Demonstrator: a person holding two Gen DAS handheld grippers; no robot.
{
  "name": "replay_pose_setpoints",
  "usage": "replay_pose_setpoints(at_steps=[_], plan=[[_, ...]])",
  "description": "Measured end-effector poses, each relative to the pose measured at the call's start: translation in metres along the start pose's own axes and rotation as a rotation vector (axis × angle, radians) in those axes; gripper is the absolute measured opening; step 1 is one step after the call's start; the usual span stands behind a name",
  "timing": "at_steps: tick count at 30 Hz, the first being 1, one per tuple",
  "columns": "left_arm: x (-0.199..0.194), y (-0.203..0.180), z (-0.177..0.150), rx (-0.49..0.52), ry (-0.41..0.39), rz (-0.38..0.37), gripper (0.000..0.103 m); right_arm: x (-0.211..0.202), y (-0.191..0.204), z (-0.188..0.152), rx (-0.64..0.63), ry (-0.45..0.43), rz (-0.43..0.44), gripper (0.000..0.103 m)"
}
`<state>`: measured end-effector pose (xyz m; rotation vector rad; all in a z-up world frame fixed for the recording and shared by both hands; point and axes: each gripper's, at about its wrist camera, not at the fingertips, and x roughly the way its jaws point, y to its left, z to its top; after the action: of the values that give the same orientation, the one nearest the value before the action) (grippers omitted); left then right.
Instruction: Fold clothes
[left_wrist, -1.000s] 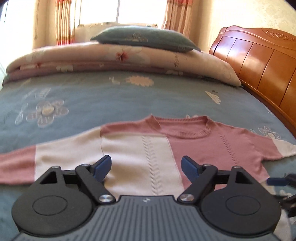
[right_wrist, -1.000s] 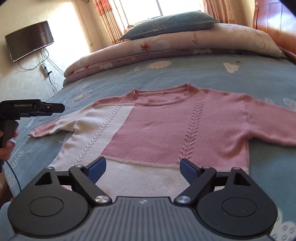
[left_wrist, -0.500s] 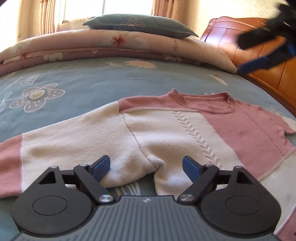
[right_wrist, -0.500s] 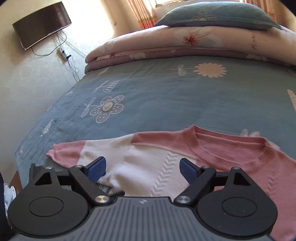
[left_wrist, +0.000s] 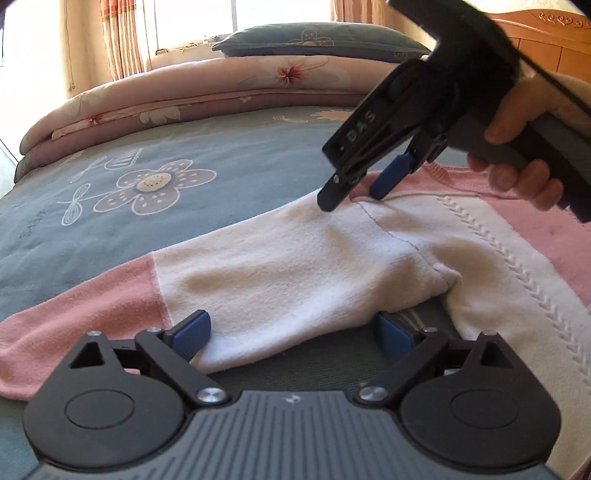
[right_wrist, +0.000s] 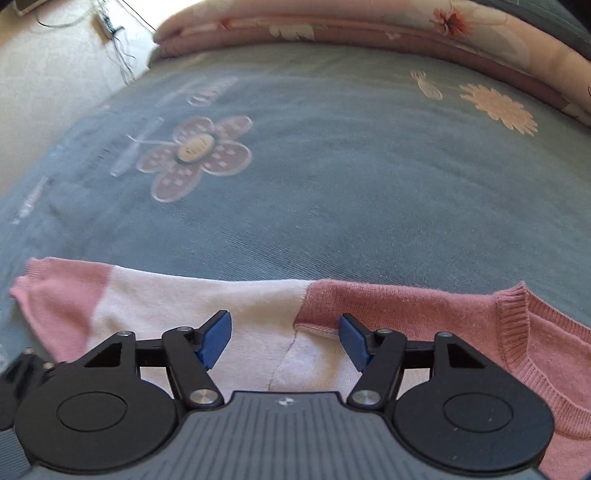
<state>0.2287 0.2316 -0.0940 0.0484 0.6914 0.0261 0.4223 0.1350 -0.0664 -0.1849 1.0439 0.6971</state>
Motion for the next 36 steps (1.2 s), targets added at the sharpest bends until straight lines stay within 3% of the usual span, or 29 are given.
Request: replay_pose_setpoints(at_steps=[4, 6, 10, 13, 17, 19, 21, 24, 27, 30, 32, 36], plan=[[-0.002, 0.002, 0.001, -0.005, 0.005, -0.01, 0.095, 0.021, -0.001, 0.006, 0.019, -0.052, -0.063, 0.072], [-0.003, 0.003, 0.001, -0.017, 0.004, -0.014, 0.095, 0.025, 0.002, 0.011, 0.019, -0.053, -0.07, 0.083], [-0.013, 0.006, 0.002, -0.03, -0.017, -0.016, 0.095, 0.013, 0.007, 0.012, -0.017, -0.08, -0.072, 0.079], [-0.021, 0.01, 0.004, -0.046, -0.055, -0.04, 0.095, -0.012, -0.001, 0.008, 0.025, -0.097, -0.032, 0.079], [-0.026, 0.011, 0.005, -0.039, -0.074, -0.067, 0.095, -0.012, -0.006, -0.005, 0.028, -0.021, -0.077, 0.079], [-0.026, 0.013, 0.006, -0.05, -0.083, -0.049, 0.095, 0.001, -0.009, -0.014, 0.029, 0.012, -0.081, 0.08], [-0.024, 0.018, 0.007, -0.079, -0.078, -0.011, 0.096, 0.009, -0.006, -0.02, -0.008, -0.039, -0.094, 0.089], [-0.018, 0.03, 0.007, -0.147, -0.052, 0.072, 0.096, 0.015, -0.002, -0.015, -0.055, -0.084, -0.12, 0.093], [-0.017, 0.046, 0.005, -0.227, -0.047, 0.127, 0.096, -0.005, -0.006, -0.016, -0.008, -0.094, -0.099, 0.085], [-0.018, 0.058, 0.005, -0.291, -0.04, 0.168, 0.096, -0.04, -0.003, -0.031, -0.03, -0.141, -0.076, 0.085], [-0.019, 0.06, 0.005, -0.31, -0.047, 0.171, 0.096, -0.061, -0.001, -0.047, -0.05, -0.148, -0.084, 0.074], [-0.02, 0.058, 0.007, -0.304, -0.059, 0.173, 0.096, -0.074, 0.001, -0.073, -0.066, -0.105, -0.021, 0.053]])
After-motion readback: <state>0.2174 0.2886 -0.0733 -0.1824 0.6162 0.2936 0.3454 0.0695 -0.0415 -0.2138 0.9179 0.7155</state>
